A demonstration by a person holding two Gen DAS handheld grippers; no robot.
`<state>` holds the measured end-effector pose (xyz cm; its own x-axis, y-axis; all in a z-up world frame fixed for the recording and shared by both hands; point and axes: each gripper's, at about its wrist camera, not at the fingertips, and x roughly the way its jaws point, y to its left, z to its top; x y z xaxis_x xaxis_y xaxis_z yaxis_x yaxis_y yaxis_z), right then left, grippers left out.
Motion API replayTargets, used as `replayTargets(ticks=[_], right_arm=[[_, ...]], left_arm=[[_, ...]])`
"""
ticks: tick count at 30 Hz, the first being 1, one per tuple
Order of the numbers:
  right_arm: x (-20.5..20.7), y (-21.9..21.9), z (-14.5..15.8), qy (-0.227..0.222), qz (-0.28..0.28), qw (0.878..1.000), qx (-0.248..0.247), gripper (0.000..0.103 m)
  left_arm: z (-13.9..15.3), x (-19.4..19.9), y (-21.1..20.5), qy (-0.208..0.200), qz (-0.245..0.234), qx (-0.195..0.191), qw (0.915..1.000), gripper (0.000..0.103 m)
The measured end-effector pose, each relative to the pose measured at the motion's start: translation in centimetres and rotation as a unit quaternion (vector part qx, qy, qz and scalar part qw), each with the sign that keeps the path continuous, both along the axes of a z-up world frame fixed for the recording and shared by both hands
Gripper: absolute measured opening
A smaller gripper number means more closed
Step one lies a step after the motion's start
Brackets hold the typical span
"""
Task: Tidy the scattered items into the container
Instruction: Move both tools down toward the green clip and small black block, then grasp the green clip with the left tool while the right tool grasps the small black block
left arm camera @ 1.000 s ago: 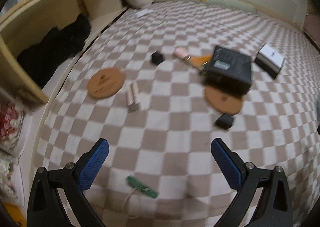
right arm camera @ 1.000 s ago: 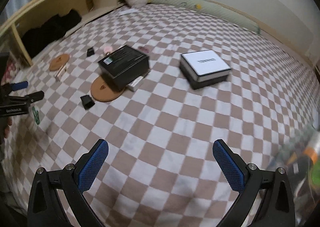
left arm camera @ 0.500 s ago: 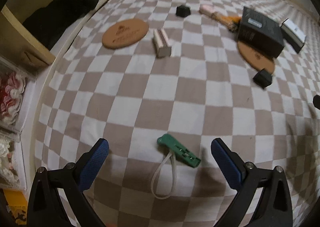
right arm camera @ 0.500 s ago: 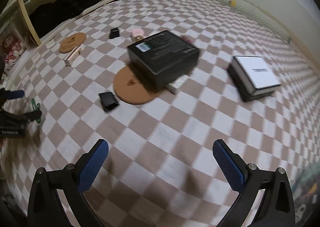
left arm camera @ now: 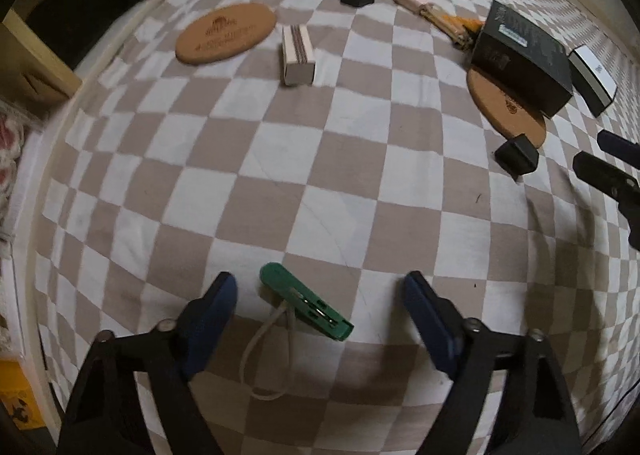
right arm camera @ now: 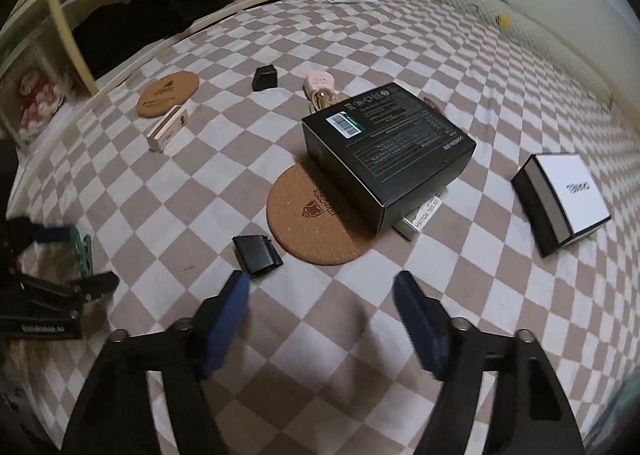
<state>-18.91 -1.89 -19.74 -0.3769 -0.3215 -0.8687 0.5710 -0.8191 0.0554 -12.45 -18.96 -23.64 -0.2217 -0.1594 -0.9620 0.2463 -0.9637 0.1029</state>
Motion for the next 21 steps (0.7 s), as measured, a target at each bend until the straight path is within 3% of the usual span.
replayTargets(ticks=[3, 13, 21], right_arm=[[-0.5, 0.1, 0.0, 0.000, -0.005, 1.000, -0.005, 0.072], [-1.4, -0.3, -0.2, -0.033, -0.002, 0.998, -0.051, 0.072], [-1.7, -1.9, -1.4, -0.074, 0.006, 0.993, -0.087, 0.072]], left_arm=[[0.0, 0.0, -0.1, 0.000, -0.003, 0.001, 1.0000, 0.077], [0.9, 0.2, 0.4, 0.001, -0.055, -0.002, 0.9985, 0.018], [1.4, 0.6, 1.2, -0.001, -0.084, 0.007, 0.9965, 0.013]])
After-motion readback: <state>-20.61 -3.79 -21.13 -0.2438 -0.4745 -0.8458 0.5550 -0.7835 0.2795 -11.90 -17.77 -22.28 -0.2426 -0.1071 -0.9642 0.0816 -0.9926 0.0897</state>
